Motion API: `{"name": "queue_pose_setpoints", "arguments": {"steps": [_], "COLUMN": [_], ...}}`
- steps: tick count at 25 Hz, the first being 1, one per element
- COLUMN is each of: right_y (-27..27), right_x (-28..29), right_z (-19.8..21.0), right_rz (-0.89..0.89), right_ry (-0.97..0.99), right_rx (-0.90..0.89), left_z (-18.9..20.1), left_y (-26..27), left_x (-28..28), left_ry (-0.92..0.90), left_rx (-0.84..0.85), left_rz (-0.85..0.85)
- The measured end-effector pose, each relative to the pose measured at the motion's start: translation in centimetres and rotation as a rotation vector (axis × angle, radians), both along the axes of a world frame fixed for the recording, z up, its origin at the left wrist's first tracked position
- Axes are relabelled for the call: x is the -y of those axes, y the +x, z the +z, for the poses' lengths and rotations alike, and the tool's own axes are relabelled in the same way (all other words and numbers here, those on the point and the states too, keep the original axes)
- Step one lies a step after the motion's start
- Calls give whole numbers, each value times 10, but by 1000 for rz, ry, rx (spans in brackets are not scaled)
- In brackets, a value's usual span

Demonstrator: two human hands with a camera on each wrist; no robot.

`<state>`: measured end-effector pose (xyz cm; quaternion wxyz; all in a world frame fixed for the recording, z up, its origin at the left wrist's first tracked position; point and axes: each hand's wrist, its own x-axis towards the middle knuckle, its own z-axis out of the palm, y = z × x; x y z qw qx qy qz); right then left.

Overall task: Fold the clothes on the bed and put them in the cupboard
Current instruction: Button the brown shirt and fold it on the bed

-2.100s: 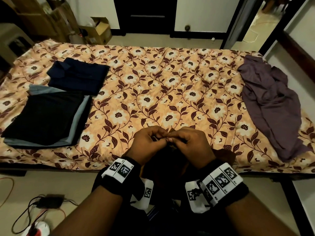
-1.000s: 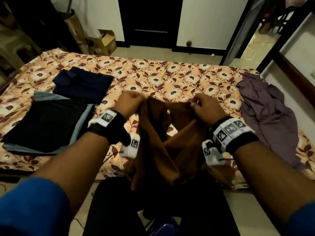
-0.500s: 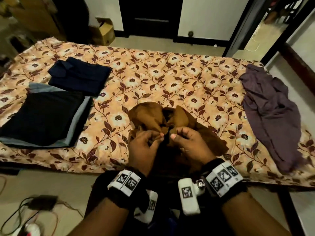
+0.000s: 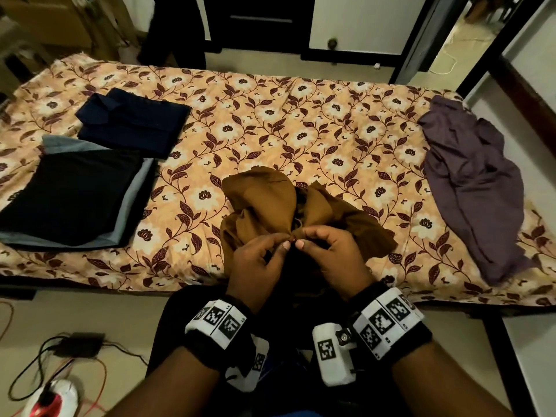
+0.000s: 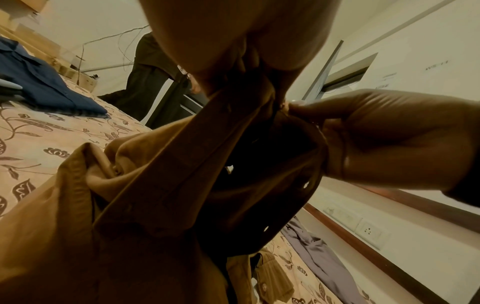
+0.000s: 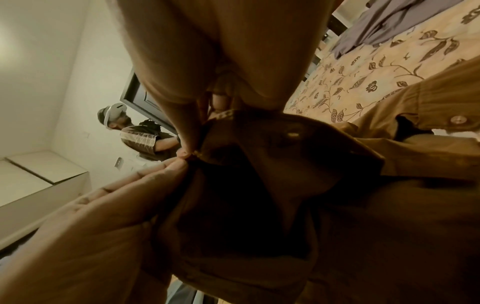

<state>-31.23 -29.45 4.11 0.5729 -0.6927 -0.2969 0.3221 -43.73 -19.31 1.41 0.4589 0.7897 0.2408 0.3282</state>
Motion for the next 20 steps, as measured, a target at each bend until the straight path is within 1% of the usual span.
{"name": "queue_pose_setpoints", "arguments": {"steps": [2, 6, 7, 8, 9, 12, 14, 16, 17, 20], "right_y": [2, 5, 5, 5, 5, 8, 10, 13, 14, 12], "right_x": [2, 1, 1, 0, 0, -1, -2, -3, -4, -10], "right_z": [-3, -9, -11, -13, -14, -13, -11, -10, -9, -6], "right_rz": [16, 48, 67, 80, 86, 96, 129, 151, 149, 64], "right_ry": [-1, 69, 78, 75, 65, 73, 67, 60, 55, 1], "right_rx": [129, 631, 739, 812, 838, 787, 765, 766, 775, 904], "left_z": [0, 1, 1, 1, 2, 7, 13, 15, 13, 10], "left_y": [0, 3, 5, 6, 8, 10, 10, 14, 16, 22], "left_x": [2, 3, 3, 3, 3, -2, -10, -21, -27, -31], "left_ry": [-22, -102, -118, -132, -149, -172, -127, -66, -33, 84], "left_rx": [2, -2, -4, -12, -22, -13, -25, -75, -93, -110], "left_rz": [-5, 8, 12, 13, 16, 3, -116, -246, -244, -93]}}
